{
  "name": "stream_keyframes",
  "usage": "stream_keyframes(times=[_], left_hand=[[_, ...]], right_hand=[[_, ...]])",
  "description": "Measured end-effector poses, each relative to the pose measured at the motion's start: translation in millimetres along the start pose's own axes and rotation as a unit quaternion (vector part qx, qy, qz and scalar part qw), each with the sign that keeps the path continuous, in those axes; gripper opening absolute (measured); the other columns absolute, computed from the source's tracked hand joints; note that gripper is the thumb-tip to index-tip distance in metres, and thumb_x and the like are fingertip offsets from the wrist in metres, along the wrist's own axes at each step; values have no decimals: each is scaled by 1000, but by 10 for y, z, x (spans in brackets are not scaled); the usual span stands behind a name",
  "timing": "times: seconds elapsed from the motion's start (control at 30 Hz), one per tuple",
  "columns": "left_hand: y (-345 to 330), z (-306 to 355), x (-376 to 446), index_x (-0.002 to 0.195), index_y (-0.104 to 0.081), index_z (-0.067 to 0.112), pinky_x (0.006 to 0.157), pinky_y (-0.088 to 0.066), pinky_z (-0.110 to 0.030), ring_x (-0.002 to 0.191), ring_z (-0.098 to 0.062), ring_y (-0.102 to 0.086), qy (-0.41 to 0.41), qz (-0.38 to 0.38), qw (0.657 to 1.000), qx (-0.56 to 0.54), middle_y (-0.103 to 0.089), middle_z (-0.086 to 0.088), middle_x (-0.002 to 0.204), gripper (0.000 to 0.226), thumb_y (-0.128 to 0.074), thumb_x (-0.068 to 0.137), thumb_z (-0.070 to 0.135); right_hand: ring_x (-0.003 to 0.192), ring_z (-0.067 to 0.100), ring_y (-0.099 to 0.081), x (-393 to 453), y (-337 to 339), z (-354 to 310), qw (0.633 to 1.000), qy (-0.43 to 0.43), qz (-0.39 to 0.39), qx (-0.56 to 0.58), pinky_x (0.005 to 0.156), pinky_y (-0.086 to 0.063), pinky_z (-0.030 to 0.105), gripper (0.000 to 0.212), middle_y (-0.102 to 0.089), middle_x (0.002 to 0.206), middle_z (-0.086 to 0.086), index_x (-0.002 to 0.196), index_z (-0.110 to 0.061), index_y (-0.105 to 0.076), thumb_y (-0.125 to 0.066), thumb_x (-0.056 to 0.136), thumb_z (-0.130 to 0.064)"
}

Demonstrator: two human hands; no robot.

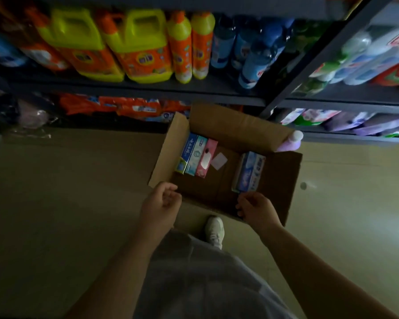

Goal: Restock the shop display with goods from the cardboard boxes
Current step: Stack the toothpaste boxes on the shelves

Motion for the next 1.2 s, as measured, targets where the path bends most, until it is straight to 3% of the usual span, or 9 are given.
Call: stream_keyframes(times=[0.17, 0.47, 0.63, 0.7, 0.8, 0.87, 0.93, 1.07, 1.2], left_hand=[[-314, -342, 667, 108, -54, 28, 63, -39, -15, 85, -3, -57, -5, -37, 999, 8, -58, 12, 94, 16, -56, 94, 21], [-890, -944, 2502, 115, -51, 30, 65, -39, -18, 93, -2, -54, -68, -59, 996, 30, -55, 12, 103, 22, -54, 94, 23], [-1058, -1117, 3104, 112, -53, 30, 63, -38, -16, 85, 2, -54, -133, -13, 990, 35, -58, 14, 96, 22, -56, 93, 20], [-1056, -1158, 3250, 109, -54, 31, 65, -40, -15, 86, 2, -56, -146, 1, 989, -6, -60, 13, 97, 21, -57, 92, 19], [-1026, -1209, 3367, 106, -55, 30, 63, -40, -13, 86, 0, -58, -169, 0, 985, -39, -60, 12, 97, 21, -57, 91, 16], [-1032, -1283, 3396, 102, -56, 30, 65, -40, -15, 87, -1, -59, -173, -20, 984, -37, -61, 11, 96, 20, -57, 91, 14], [-1044, -1350, 3413, 97, -57, 31, 68, -42, -19, 87, -5, -61, -165, -33, 984, -58, -63, 9, 94, 18, -58, 90, 14], [-1041, -1332, 3424, 92, -59, 32, 69, -43, -23, 86, -10, -63, -157, -29, 983, -91, -65, 8, 92, 17, -58, 90, 16], [-1117, -1342, 3366, 95, -61, 31, 70, -44, -22, 86, -4, -62, -151, -66, 984, -64, -65, 9, 93, 12, -59, 90, 19]], right_hand=[[74, 15, -61, 854, -375, 231, 1000, 4, -2, -21, 59, -46, 25, 9, -67, 89, 4, 90, -22, -62, -55, 95, -23], [93, 14, -61, 3176, -1232, 542, 982, 38, -24, -181, 72, -51, 25, 18, -58, 105, 0, 114, -20, -55, -54, 96, -23], [83, 14, -63, 4154, -1453, 678, 982, 26, -19, -189, 56, -46, 21, 18, -55, 85, -4, 100, -17, -50, -58, 94, -32], [86, 15, -61, 4387, -1588, 793, 990, 13, -36, -138, 66, -50, 27, 29, -56, 86, -1, 95, -17, -45, -66, 88, -35], [96, 11, -66, 4676, -1781, 1009, 992, 39, -83, -83, 81, -58, 37, 76, -66, 112, 5, 115, -17, -52, -81, 58, -57], [67, -7, -65, 4689, -1888, 1006, 990, 66, -98, -83, 58, -54, 15, 52, -66, 91, -1, 110, -15, -54, -77, 75, -44], [53, -6, -59, 4738, -1936, 1006, 993, 68, -77, -56, 43, -44, 10, 36, -59, 80, -6, 108, -14, -54, -72, 84, -34], [102, 18, -65, 4769, -1971, 1114, 996, 78, -46, -16, 88, -55, 39, 65, -67, 111, -3, 121, -19, -56, -83, 67, -43], [68, 14, -62, 4688, -1903, 1195, 997, 14, -45, -57, 59, -55, 24, 31, -64, 80, 2, 91, -15, -59, -76, 79, -38]])
Point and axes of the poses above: each hand's wrist, its own x-axis towards the middle knuckle, its own y-axis out of the back of the hand, z = x × y, the point moved 2 cm from there along x, towards the middle knuckle
